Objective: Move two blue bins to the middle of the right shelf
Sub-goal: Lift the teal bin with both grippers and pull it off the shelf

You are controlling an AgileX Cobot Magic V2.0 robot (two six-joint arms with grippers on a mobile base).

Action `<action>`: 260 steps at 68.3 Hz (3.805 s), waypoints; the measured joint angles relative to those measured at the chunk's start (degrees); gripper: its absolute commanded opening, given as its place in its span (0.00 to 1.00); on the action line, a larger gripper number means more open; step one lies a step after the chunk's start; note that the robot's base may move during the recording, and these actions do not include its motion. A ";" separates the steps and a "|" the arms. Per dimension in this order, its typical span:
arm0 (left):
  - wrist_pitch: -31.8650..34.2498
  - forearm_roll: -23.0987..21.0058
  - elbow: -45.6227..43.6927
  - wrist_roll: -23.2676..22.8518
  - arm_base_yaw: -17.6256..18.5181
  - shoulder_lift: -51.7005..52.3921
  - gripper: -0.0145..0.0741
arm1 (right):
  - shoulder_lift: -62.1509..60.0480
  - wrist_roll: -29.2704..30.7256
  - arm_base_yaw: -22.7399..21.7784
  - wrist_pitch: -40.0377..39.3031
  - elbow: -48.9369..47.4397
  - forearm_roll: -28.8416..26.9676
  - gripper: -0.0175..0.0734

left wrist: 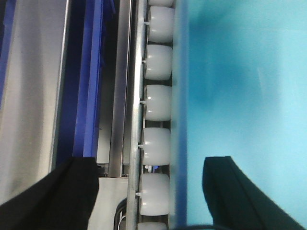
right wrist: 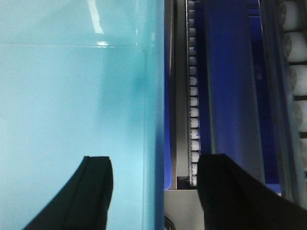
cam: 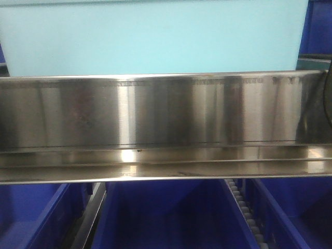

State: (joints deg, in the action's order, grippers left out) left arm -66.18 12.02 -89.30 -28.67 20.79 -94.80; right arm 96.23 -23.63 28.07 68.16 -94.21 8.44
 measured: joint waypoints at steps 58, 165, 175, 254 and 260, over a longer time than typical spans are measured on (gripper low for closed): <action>1.36 -2.25 0.00 0.11 0.09 -0.34 0.04 | 0.57 -0.10 0.09 0.66 0.00 -0.88 0.01; 3.51 19.13 -7.72 -8.80 11.18 17.75 0.04 | -14.11 -9.84 10.98 -2.52 -7.96 16.94 0.01; 3.51 19.13 -7.72 -8.80 11.18 17.75 0.04 | -14.11 -9.93 10.98 -2.52 -7.96 16.94 0.01; 3.60 19.13 -7.72 -8.80 11.18 17.75 0.04 | -14.11 -9.93 10.98 -2.87 -7.96 16.94 0.01; 3.60 19.13 -7.72 -8.80 11.18 17.75 0.04 | -14.11 -9.93 10.98 -2.87 -7.96 16.94 0.01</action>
State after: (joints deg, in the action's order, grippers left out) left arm -62.58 31.16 -97.02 -37.47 31.96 -77.06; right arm 82.12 -33.57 39.05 65.28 -102.17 25.38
